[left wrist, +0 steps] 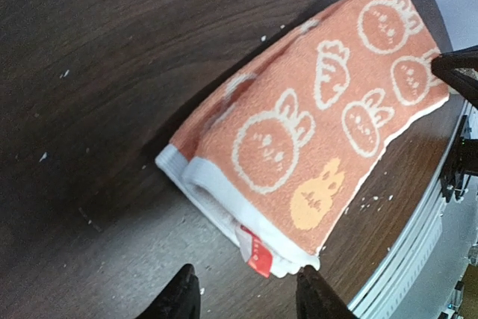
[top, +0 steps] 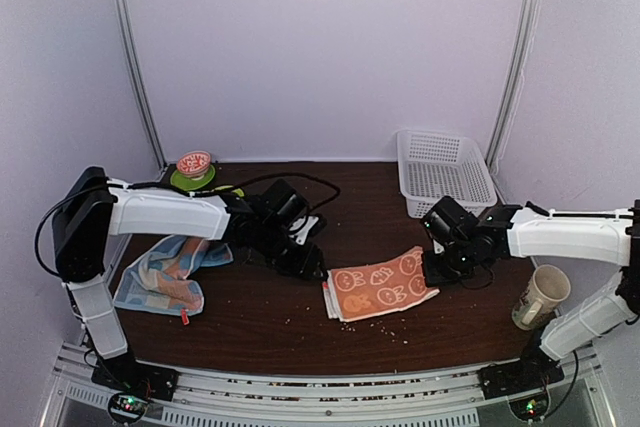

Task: Roll the towels
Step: Roll the towel at the center of the board.

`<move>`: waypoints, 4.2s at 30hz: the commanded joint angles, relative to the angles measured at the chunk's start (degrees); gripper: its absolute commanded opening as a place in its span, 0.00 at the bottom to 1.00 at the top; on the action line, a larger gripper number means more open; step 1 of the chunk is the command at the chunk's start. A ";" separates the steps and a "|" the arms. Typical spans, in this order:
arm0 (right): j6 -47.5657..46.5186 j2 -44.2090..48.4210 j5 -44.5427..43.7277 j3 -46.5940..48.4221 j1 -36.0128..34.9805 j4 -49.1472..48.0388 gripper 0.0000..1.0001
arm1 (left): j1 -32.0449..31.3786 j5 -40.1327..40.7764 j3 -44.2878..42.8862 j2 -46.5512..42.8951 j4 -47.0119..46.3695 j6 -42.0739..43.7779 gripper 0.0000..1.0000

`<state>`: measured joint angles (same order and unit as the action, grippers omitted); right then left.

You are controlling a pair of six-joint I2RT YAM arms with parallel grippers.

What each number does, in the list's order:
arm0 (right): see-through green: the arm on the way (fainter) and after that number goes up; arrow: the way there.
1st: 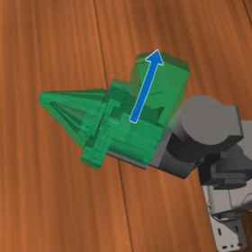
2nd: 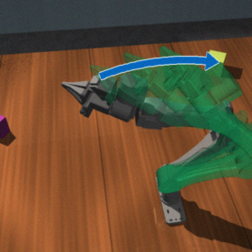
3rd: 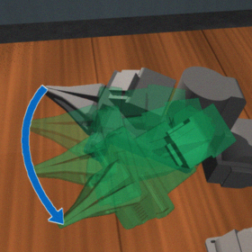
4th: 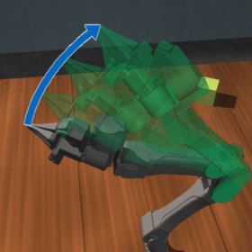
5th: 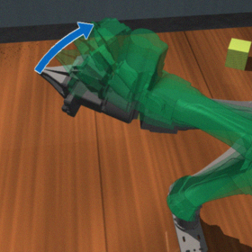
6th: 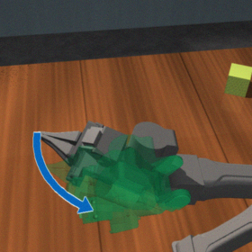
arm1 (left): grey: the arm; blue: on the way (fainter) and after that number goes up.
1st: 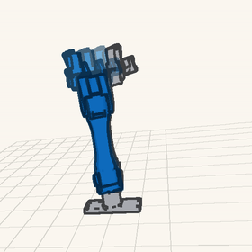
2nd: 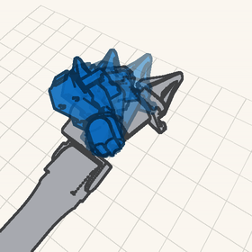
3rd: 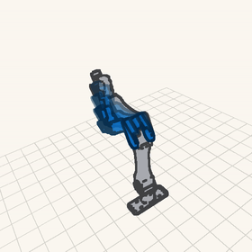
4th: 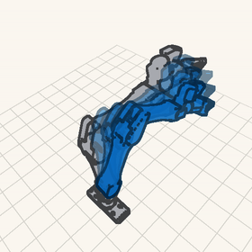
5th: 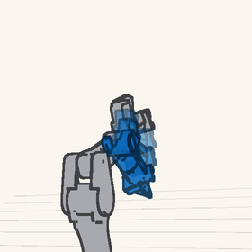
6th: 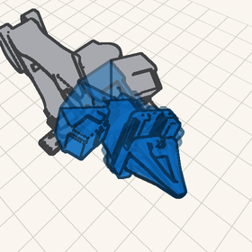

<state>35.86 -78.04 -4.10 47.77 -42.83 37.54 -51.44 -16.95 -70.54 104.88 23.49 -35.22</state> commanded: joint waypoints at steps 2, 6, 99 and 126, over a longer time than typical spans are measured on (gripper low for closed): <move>-3.11 -0.66 -5.16 0.39 -1.30 2.21 0.00 | -1.04 -2.14 -4.80 3.26 -3.42 -1.33 0.46; -3.08 -2.65 -4.55 0.84 -4.29 -0.15 0.00 | -1.12 -3.70 -5.75 5.18 -5.53 -3.00 0.45; -4.52 2.32 12.01 -9.69 -6.54 -17.37 0.24 | -3.10 -19.92 -23.52 33.86 -32.61 -31.77 0.00; 5.39 10.49 20.61 -18.73 3.80 -26.28 0.51 | -3.05 -19.52 -22.06 32.60 -31.78 -30.11 0.00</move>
<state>36.34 -67.70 11.90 32.82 -42.24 17.04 -54.96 -37.52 -92.75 137.82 -8.86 -66.50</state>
